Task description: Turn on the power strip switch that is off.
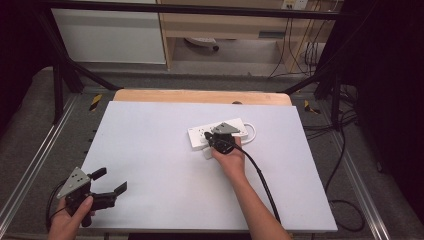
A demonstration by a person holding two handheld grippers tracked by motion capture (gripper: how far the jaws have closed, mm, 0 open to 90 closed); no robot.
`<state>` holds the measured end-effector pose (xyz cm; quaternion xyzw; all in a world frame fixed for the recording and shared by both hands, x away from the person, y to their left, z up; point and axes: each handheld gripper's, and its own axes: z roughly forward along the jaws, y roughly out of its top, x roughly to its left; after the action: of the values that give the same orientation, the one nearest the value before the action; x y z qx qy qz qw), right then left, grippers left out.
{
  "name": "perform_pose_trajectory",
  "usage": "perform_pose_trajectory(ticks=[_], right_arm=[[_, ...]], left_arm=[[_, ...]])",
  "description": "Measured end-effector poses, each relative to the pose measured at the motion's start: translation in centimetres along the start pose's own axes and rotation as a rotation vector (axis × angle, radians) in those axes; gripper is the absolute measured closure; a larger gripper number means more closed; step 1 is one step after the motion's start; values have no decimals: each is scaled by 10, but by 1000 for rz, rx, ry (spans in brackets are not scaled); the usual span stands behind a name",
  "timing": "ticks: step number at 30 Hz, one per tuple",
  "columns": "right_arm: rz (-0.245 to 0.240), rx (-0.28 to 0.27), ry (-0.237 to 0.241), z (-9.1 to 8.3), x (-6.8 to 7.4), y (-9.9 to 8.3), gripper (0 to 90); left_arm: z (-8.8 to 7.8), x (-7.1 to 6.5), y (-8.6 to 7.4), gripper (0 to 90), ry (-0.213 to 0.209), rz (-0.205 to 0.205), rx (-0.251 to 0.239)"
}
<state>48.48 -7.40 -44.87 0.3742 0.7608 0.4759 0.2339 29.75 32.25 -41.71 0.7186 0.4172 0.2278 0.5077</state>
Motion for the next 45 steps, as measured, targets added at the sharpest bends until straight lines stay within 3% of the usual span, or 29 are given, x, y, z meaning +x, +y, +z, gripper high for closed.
perform_pose_trajectory(ticks=[19, 34, 45], right_arm=[[39, -41, 10, -6, -3, 9, 893], [74, -71, 33, -17, -8, 20, 771], [65, -82, 49, -29, -10, 27, 698]], left_arm=[[0, 0, 0, 62, 0, -1, -1], [0, 0, 0, 62, 0, 0, -1], [0, 0, 0, 62, 0, 0, 1]])
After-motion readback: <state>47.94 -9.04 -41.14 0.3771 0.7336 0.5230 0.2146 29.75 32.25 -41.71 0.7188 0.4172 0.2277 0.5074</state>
